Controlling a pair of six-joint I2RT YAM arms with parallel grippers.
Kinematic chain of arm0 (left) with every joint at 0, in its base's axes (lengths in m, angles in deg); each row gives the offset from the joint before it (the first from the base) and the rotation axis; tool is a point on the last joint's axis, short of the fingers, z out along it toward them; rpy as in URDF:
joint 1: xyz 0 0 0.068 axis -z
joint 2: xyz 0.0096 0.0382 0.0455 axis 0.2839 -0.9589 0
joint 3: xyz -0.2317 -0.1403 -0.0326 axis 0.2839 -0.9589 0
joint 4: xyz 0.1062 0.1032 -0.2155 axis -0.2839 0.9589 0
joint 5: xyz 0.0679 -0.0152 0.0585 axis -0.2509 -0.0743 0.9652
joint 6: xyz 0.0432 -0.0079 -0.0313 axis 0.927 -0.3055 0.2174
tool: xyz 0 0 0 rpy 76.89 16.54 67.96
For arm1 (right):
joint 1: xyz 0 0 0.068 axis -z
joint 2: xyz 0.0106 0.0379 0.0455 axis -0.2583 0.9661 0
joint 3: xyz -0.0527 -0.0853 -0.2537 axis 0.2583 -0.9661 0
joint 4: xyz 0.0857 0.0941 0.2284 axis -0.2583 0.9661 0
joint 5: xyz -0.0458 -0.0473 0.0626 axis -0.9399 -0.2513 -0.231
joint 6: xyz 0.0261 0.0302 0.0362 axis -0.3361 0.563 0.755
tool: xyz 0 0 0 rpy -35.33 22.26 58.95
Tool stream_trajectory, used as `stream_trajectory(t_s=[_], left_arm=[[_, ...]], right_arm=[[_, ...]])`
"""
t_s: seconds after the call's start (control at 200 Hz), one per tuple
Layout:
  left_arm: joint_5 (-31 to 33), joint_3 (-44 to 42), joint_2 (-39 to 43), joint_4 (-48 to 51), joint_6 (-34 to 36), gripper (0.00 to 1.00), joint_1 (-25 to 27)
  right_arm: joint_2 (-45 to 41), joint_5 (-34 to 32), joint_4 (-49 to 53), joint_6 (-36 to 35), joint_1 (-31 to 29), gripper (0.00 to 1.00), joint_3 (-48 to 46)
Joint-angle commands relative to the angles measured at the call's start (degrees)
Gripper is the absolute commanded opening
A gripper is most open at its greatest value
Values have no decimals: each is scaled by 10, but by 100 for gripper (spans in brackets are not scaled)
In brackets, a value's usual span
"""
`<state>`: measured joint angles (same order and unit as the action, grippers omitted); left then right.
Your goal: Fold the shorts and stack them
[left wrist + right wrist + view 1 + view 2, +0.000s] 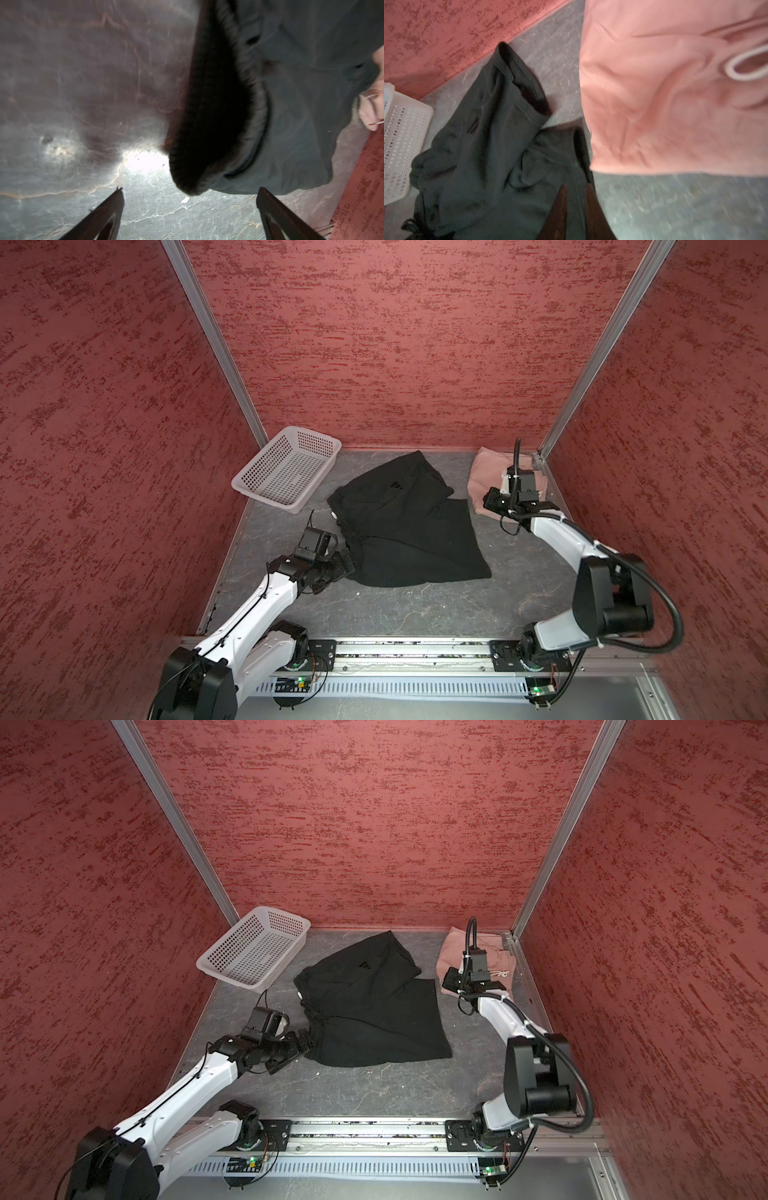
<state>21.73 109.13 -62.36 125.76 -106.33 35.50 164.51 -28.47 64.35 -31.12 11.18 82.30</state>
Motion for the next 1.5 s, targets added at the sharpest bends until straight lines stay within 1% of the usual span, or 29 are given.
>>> stream_trajectory(t_s=[0.0, 0.06, 0.125, 0.23, 0.286, 0.346, 0.431, 0.476, 0.526, 0.566, 0.586, 0.621, 0.731, 0.802, 0.832, 0.922, 0.977, 1.067, 1.177, 1.298, 1.378, 1.498], left_arm=[[27, -5, 19, -16, -20, 99, 19], [27, -16, 26, -36, -21, 99, 20], [13, -31, 22, -74, -22, 99, 21], [-18, -52, -2, -130, -19, 99, 20], [-32, -54, -17, -140, -14, 99, 17], [-36, -52, -33, -138, -9, 100, 17], [-39, -55, -46, -142, -2, 91, 18], [-41, -59, -48, -150, -2, 80, 18], [-45, -64, -47, -161, -2, 64, 18], [-47, -67, -46, -167, -4, 55, 18], [-49, -68, -45, -168, -4, 53, 19], [-51, -67, -45, -168, -4, 52, 19], [-53, -60, -34, -147, -2, 52, 20], [-44, -60, -16, -127, -5, 52, 20], [-38, -60, -8, -116, -9, 49, 20], [-23, -63, 16, -85, -23, 39, 17], [-17, -64, 25, -68, -32, 31, 16], [-9, -65, 33, -55, -40, 23, 12], [-7, -66, 42, -48, -46, 0, 7], [2, -60, 59, -30, -51, 0, 0], [5, -56, 75, -19, -53, 0, -4], [11, -51, 97, 9, -52, 0, -15]], right_arm=[[19, 45, -8, -24, -20, 30, 28], [9, 39, 21, -28, -32, 43, 14], [-20, 40, 36, -17, -35, 53, -24], [-70, 31, 89, -3, -36, 57, -76], [-104, 7, 129, 3, -38, 58, -95], [-127, -2, 158, 14, -39, 59, -120], [-157, 3, 159, 31, -45, 61, -164], [-171, 6, 144, 38, -47, 61, -185], [-178, 18, 117, 31, -49, 60, -196], [-172, 32, 97, 16, -52, 59, -190], [-164, 40, 88, 5, -54, 59, -182], [-147, 54, 73, -13, -63, 56, -161], [-77, 74, 29, -66, -99, 44, -75], [-9, 75, 1, -84, -115, 37, -15], [17, 81, -14, -85, -119, 34, 8], [101, 88, -65, -71, -125, 22, 79], [151, 85, -91, -54, -128, 16, 118], [239, 74, -95, -36, -135, 13, 204], [340, 67, -74, -14, -141, 11, 311], [419, 73, -53, 12, -147, 9, 396], [457, 63, -7, 17, -147, 8, 447], [480, 36, 23, 26, -139, 6, 469]])
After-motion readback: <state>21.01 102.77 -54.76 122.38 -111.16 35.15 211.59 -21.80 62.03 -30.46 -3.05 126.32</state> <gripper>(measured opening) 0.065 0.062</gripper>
